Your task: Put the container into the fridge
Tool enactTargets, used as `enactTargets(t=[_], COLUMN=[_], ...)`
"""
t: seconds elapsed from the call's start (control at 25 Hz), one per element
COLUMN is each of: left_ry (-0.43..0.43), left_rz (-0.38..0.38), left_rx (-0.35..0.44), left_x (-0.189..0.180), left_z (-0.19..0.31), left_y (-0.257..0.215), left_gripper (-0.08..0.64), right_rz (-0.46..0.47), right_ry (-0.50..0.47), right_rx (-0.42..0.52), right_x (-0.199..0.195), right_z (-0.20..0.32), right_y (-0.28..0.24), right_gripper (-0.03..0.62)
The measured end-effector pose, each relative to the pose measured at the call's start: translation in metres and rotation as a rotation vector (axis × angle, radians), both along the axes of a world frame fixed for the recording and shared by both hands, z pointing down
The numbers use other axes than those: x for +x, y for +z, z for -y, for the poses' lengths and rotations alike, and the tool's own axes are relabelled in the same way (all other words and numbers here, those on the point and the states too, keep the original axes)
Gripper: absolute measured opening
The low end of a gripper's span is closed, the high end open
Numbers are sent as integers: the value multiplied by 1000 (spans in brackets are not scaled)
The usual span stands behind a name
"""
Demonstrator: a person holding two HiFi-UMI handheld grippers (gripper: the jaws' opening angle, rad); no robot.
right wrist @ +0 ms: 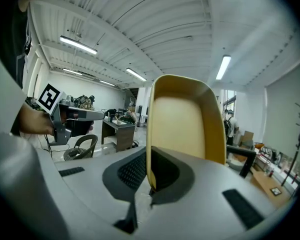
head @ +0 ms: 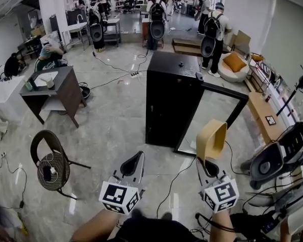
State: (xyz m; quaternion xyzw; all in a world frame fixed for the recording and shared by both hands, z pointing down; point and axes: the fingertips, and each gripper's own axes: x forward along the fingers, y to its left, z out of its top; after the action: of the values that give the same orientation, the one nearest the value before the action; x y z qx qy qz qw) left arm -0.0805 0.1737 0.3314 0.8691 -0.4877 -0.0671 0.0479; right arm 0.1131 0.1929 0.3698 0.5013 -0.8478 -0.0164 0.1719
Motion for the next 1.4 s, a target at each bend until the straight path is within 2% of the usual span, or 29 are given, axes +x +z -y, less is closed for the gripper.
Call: enactTargets(t=[0.76, 1.08, 1.4], left_ry=[62, 18, -15], left_rz=[-26, -17, 1], left_rx=[-14, -14, -5], left_x=[-60, -64, -37], left_z=[43, 80, 124], left_y=[17, 14, 8], left_gripper=[8, 8, 8], right_rz=[-67, -65, -62], right_ry=[37, -29, -80], right_rx=[-19, -7, 7], right_x=[-54, -60, -41], right_z=[33, 82, 141], right_y=[17, 12, 7], right_gripper=[17, 17, 17])
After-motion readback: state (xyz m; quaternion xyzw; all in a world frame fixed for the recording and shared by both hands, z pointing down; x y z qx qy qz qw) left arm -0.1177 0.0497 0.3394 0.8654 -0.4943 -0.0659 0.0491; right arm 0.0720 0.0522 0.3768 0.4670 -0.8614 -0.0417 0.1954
